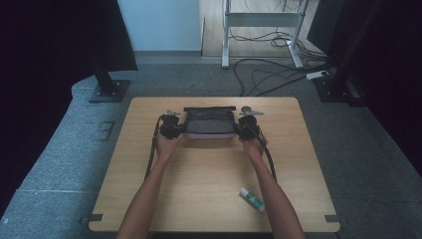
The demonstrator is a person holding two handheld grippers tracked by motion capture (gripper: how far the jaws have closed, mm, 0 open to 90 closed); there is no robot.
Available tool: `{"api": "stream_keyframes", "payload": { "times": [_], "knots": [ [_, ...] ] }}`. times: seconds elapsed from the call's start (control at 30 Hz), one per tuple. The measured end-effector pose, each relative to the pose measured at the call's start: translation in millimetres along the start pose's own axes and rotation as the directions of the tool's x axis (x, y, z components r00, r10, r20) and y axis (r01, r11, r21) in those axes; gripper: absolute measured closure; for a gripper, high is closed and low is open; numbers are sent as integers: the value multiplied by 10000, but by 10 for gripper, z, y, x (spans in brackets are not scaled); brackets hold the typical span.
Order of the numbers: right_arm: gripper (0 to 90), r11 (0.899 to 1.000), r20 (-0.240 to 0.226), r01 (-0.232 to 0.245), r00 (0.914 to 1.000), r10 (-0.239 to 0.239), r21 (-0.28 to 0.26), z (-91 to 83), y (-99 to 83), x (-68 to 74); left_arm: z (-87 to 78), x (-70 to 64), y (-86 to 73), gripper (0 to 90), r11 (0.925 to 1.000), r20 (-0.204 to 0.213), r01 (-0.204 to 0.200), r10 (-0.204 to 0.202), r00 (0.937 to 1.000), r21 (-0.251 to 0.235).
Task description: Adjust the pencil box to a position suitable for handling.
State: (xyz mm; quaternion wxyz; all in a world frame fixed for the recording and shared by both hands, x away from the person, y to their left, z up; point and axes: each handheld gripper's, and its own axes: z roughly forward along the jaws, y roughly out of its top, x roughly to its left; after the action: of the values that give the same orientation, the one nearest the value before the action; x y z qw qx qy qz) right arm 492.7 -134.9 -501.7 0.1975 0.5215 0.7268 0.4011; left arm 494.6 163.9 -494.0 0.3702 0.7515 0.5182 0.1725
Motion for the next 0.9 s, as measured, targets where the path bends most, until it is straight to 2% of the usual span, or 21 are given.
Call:
{"api": "stream_keyframes", "payload": {
  "times": [0.2, 0.43, 0.9],
  "knots": [
    [878, 9992, -1, 336, 9994, -337, -226, -167, 26, 58, -160, -56, 46, 876, 9995, 90, -168, 170, 9998, -282],
    [878, 9982, -137, 288, 9995, -296, -527, -278, 50, 79, -312, -100, 82, 875, 9981, 200, -301, 312, 9993, -534],
    [878, 9947, -431, 467, 9978, -508, -911, -494, 87, 141, -475, -133, 97, 876, 9964, 413, -373, 405, 9983, -764]
  ]
}}
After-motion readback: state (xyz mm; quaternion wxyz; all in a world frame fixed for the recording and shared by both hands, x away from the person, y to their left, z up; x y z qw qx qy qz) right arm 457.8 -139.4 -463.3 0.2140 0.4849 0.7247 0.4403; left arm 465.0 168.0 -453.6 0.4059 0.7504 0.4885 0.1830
